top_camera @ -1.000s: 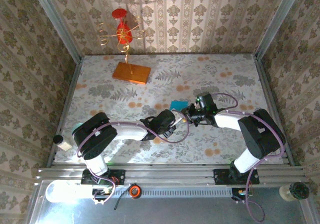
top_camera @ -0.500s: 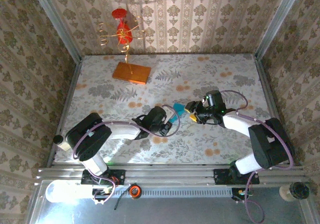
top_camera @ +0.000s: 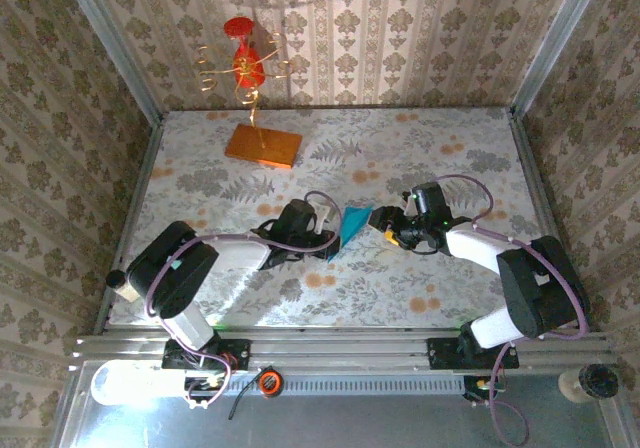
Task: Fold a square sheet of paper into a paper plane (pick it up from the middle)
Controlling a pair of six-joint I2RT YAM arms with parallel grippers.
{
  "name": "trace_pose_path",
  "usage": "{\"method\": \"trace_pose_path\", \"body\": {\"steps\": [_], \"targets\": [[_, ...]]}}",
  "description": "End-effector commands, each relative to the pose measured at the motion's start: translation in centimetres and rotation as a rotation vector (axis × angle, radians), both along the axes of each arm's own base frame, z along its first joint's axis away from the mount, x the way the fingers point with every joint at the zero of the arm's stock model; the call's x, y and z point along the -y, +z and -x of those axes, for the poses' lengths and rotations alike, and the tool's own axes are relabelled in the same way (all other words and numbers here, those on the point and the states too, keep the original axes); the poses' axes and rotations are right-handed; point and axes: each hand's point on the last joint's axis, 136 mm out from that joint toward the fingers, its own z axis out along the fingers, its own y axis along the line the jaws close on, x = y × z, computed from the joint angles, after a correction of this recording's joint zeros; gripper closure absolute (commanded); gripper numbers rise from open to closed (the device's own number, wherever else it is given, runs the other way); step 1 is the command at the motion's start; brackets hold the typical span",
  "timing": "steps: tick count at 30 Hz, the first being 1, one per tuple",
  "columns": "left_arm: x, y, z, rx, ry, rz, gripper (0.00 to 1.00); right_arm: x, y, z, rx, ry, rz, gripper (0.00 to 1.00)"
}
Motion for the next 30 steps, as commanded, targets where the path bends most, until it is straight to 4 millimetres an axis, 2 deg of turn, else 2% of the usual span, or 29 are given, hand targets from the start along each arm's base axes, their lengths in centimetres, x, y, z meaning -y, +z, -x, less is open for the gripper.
{"method": "trace_pose_path", "body": {"steps": [1, 11, 19, 30], "targets": [[0.7, 0.4, 0.7, -0.119, 0.001, 0.094, 1.0, 0.1, -0.9, 0.6, 0.023, 0.064, 0.073, 0.29], [1.1, -1.1, 1.0, -0.24, 0.021, 0.132, 1.0, -0.8, -1.7, 1.2, 0.02, 0.136, 0.165, 0.28], [1.1, -2.0, 1.2, -0.265, 0.026, 0.135, 1.0, -1.4, -2.1, 1.4, 0.008, 0.171, 0.227, 0.27], [0.8, -2.5, 1.1, -0.285, 0.054, 0.15, 1.0, -2.4, -2.6, 0.4, -0.003, 0.208, 0.308, 0.27]]}}
